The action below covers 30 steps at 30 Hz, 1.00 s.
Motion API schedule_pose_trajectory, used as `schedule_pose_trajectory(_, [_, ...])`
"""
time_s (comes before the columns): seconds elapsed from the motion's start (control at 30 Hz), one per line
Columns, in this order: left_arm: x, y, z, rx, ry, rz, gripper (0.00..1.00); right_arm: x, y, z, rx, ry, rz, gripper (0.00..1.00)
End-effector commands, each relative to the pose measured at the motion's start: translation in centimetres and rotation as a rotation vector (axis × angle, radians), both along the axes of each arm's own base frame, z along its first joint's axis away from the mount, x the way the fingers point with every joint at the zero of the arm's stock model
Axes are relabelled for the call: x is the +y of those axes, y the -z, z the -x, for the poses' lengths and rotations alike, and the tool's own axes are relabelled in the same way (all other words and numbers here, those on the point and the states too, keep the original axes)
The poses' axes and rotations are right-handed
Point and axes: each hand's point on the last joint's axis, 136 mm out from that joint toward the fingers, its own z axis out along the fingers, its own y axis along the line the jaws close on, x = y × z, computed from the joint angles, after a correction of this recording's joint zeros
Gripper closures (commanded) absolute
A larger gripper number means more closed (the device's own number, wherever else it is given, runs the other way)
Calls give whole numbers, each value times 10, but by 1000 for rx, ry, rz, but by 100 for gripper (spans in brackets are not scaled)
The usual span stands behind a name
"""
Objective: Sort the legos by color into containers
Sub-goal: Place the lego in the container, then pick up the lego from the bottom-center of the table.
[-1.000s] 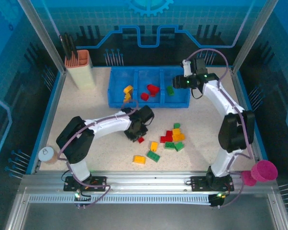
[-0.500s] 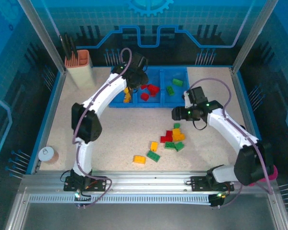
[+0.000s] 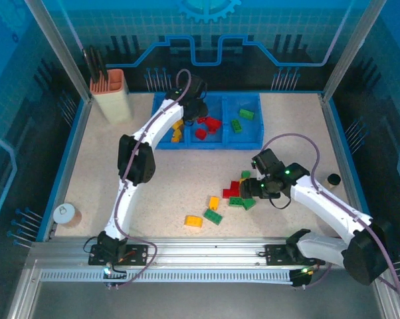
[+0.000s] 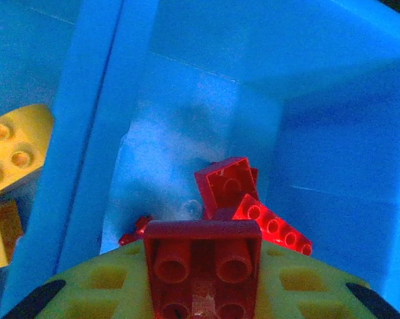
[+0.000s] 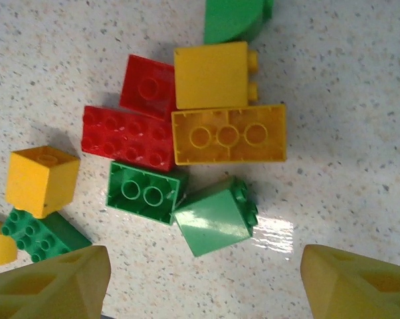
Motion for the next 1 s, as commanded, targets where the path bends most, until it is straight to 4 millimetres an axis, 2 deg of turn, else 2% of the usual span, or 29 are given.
schedule_pose_trajectory(0.0, [1, 15, -5, 17, 24, -7, 65, -11, 11, 15, 47, 38, 42, 23])
schedule_pose_trajectory(0.1, [-2, 12, -8, 5, 29, 10, 53, -9, 22, 16, 62, 33, 37, 23])
schedule_pose_trajectory(0.3, [-6, -9, -12, -42, 50, 26, 44, -3, 38, 20, 104, -1, 36, 27])
schedule_pose_trajectory(0.7, [-12, -57, -7, -118, 82, 70, 41, 0, 57, 15, 121, -94, 111, 24])
schedule_pose_trajectory(0.97, [-9, -79, 3, -149, 96, 75, 40, 5, 70, 10, 139, -146, 156, 24])
